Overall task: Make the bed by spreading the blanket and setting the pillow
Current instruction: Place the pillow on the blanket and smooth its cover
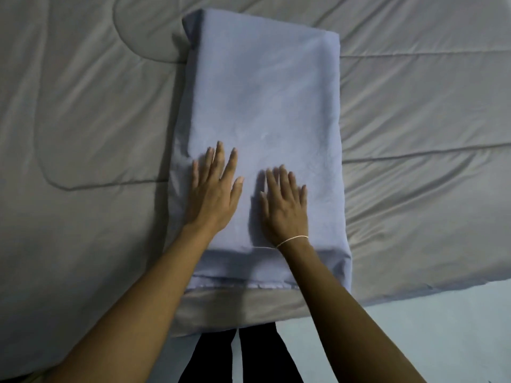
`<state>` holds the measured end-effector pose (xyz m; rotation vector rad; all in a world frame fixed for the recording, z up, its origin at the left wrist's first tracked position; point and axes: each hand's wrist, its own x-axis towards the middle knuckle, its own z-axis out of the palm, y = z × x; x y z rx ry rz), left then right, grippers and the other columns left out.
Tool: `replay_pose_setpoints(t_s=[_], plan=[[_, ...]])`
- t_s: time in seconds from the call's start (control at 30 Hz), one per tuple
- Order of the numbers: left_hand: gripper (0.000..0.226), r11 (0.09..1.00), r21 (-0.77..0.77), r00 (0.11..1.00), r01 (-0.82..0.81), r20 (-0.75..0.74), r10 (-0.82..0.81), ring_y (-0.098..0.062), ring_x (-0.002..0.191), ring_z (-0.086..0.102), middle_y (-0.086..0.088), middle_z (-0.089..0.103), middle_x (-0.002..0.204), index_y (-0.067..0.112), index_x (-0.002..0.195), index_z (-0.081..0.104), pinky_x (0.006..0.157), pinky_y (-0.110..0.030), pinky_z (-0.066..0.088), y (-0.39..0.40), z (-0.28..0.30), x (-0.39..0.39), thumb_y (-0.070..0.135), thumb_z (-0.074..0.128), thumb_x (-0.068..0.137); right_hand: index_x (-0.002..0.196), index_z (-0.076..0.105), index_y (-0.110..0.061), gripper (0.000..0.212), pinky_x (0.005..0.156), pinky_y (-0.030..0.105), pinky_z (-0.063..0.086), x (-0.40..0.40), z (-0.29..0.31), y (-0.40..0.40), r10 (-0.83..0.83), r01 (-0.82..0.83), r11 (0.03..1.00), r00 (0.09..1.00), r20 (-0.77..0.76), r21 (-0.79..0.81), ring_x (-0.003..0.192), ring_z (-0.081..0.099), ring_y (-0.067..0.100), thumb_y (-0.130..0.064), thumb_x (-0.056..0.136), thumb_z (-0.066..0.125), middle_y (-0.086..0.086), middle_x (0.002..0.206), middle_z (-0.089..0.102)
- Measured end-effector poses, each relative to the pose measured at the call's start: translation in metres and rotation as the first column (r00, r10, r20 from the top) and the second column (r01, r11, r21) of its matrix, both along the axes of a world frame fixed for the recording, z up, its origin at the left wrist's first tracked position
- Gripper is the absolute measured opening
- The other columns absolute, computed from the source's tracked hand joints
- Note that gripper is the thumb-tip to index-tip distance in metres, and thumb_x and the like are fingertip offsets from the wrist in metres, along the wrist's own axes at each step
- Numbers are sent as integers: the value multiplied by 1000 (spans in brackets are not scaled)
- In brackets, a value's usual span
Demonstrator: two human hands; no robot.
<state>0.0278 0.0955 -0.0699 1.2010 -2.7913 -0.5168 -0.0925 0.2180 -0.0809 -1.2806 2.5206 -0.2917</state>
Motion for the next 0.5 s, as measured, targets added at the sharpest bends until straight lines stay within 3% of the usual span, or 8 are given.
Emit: replay_pose_setpoints(t_s=[0.07,0.17,0.27,0.33,0.4,0.5], plan=[[61,997,-71,995,9,100,-2,-26,145,16,-10,17,158,19,150,23,115,-51,8,-12,-22,5,45,22,95,152,16,-28,59,119,51,8,-31,-20,5,-22,24,999,997,-69,35,148,9,24,-50,98,19,3,160,13],[59,994,-110,994,30,104,-18,-24,146,14,-7,16,159,19,150,24,115,-52,9,-14,-34,19,41,26,96,152,17,-27,60,118,50,11,-75,-35,35,-115,124,991,980,-164,42,148,11,24,-52,97,21,3,160,16],[59,983,-160,989,-90,99,106,-29,146,11,-12,15,158,14,150,23,115,-53,6,-16,-30,7,35,26,94,152,19,-18,67,118,55,9,-111,-34,49,-342,346,938,933,-112,20,148,9,29,-53,95,15,8,160,15],[61,976,-173,987,-135,66,148,-33,145,12,-15,15,158,9,149,23,115,-53,5,-26,-26,-17,32,26,93,151,19,-10,69,118,56,6,-128,-26,38,-401,399,916,912,-85,-39,148,5,30,-50,95,13,10,160,13],[61,977,-193,994,-96,42,106,-34,145,14,-16,16,157,8,149,22,116,-53,7,-46,-24,-55,30,26,93,150,20,-7,66,118,53,5,-135,-19,-1,-327,312,940,940,-99,-141,147,7,31,-46,96,15,11,159,14],[60,975,-205,992,-83,81,102,-30,146,14,-15,15,158,10,150,20,116,-53,9,-78,-30,-91,33,23,94,149,25,-9,60,117,49,8,-124,-19,-82,-49,19,978,989,-137,-210,146,11,29,-41,99,20,11,158,19]])
